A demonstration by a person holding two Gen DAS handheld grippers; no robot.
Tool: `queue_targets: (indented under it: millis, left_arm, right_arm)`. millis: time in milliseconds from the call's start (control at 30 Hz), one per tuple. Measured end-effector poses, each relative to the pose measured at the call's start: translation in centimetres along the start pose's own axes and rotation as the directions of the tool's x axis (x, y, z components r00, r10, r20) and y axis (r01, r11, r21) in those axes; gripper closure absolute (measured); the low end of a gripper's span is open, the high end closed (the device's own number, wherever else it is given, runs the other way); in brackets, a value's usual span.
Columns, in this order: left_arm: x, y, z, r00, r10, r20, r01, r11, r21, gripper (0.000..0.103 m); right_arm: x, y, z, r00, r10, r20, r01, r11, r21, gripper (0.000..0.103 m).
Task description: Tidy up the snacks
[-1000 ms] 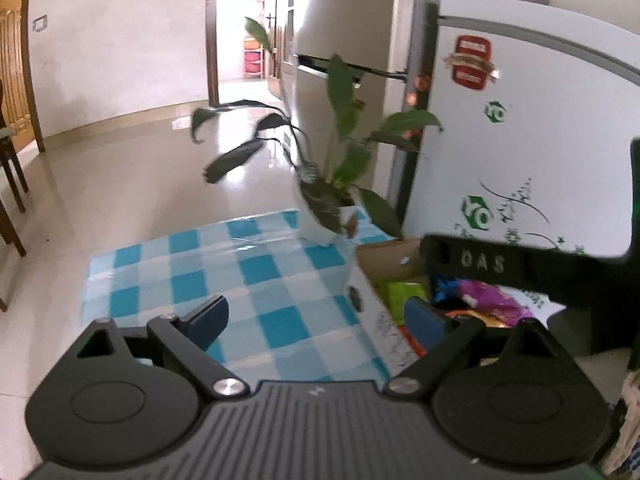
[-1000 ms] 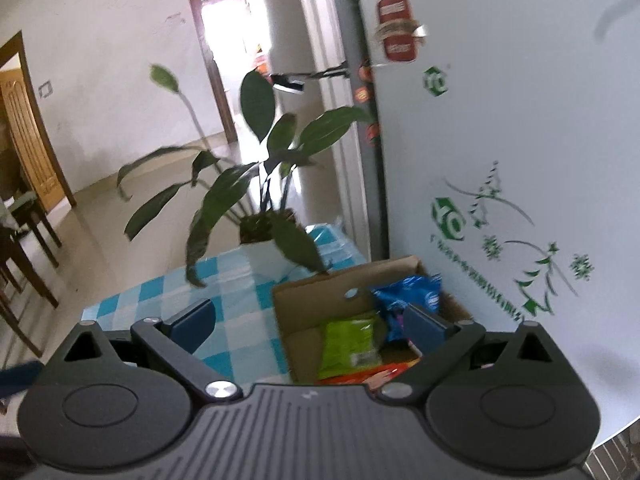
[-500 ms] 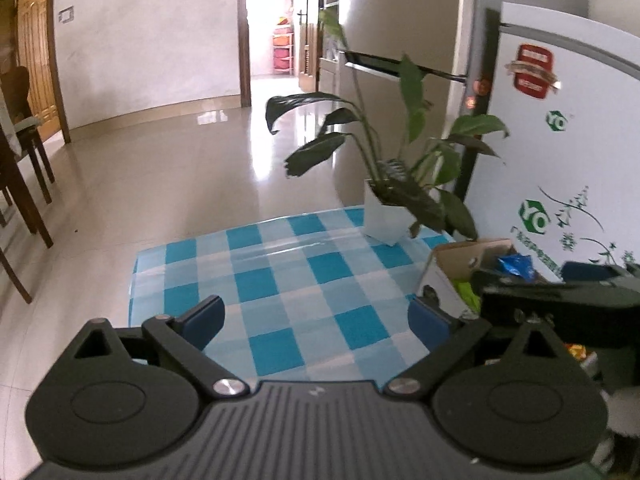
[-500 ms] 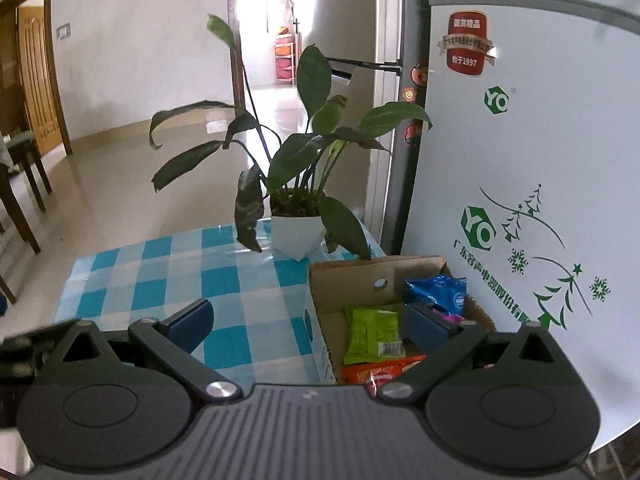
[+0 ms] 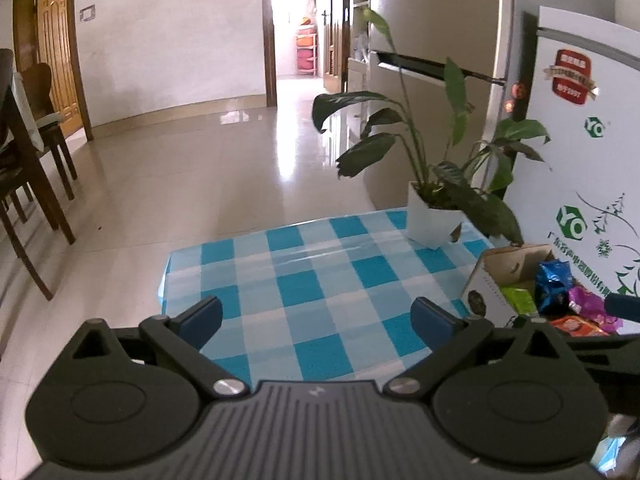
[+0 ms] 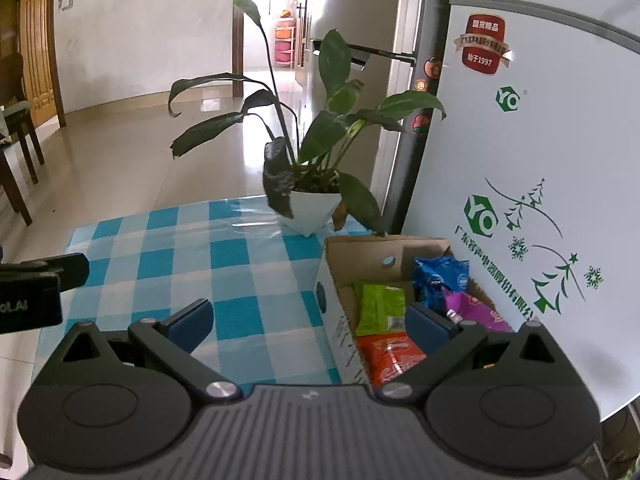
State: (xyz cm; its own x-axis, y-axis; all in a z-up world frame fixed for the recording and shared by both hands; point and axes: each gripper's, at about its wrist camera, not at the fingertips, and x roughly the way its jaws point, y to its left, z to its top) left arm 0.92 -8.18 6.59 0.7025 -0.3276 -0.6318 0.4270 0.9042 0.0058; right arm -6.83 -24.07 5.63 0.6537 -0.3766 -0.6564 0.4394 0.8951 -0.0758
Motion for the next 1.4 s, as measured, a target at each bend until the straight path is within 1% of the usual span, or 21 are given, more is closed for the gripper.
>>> queue_targets:
  millis: [133,233,400,700,767,833,900,967,1033,1100,1167,1233,1300,1400]
  left_arm:
    - [0.8,0.2,0.0,0.998,0.053,-0.016,-0.053,0.999,-0.002,0.001]
    - [1.2,0.1,-0.2,0.997,0.067,-0.028,-0.067,0.998,-0.005,0.001]
    - [1.5,-0.6,-0.5,0.994,0.104,-0.039,-0.103,0.994,0.037,0.001]
    - [2.4,-1.2,-1.4,0.992,0.06,-0.108,-0.061,0.998,-0.006,0.001]
    - [2.4,-1.5,-1.5,0.993,0.062,-0.103,-0.062,0.998,0.006,0.001]
    - [2.2,-2.0,-1.6,0.993,0.062,-0.098,-0.06,0.998,0.025,0.001]
    - [2.1,-2.6,-1.8,0.994,0.056,-0.098,-0.052,0.998,0.043,0.001]
    - [1.9,-3.3,-1.9,0.994,0.046,-0.102,-0.04,0.998,0.052,0.001]
    - [1.5,-4.3,-2.0,0.994,0.041,-0.1,-0.034,0.997,0.067,0.001]
    - [0.8,-5.5,-2.4,0.995,0.045,-0.093,-0.038,0.996,0.079,0.001]
    - [0.2,-6.7,-2.8,0.994,0.04,-0.097,-0.033,0.997,0.07,0.001]
    - [-0.3,-7.9,-3.2,0.993,0.024,-0.12,-0.019,0.999,0.046,0.001]
    - [-0.8,-9.2,-3.5,0.991,0.008,-0.137,-0.005,1.0,0.021,0.001]
    - [-1.5,-11.3,-3.8,0.989,0.012,-0.15,-0.011,1.0,0.01,0.001]
  right_arm:
    - [0.1,0.7,0.1,1.0,-0.011,-0.002,0.011,1.0,0.002,0.0]
    - [0.2,0.8,0.1,1.0,-0.007,-0.013,0.007,1.0,0.018,0.0]
    - [0.2,0.3,-0.2,0.999,-0.023,-0.038,0.023,1.0,0.014,0.0]
    - [-0.9,-1.5,-0.3,0.995,-0.099,-0.03,0.099,0.995,0.028,0.0]
    - [-1.5,-2.0,-0.5,0.992,-0.127,-0.022,0.128,0.991,0.029,0.0]
    - [-1.8,-3.0,-0.7,0.987,-0.157,-0.029,0.158,0.986,0.058,0.0]
    - [-2.1,-4.1,-1.0,0.985,-0.165,-0.042,0.168,0.981,0.101,0.0]
    - [-2.6,-5.3,-1.6,0.986,-0.156,-0.059,0.162,0.979,0.12,0.0]
    - [-3.0,-6.1,-2.1,0.986,-0.151,-0.071,0.158,0.982,0.107,0.0]
    - [-3.6,-6.7,-2.6,0.988,-0.14,-0.064,0.144,0.987,0.067,0.0]
    - [-4.1,-7.4,-3.0,0.987,-0.157,-0.044,0.157,0.988,0.008,0.0]
    - [-4.4,-8.4,-3.4,0.984,-0.174,-0.035,0.172,0.984,-0.038,0.0]
    - [-4.4,-9.8,-3.8,0.982,-0.183,-0.047,0.182,0.983,-0.03,0.0]
    - [-4.4,-11.8,-4.2,0.979,-0.192,-0.071,0.192,0.981,-0.004,0.0]
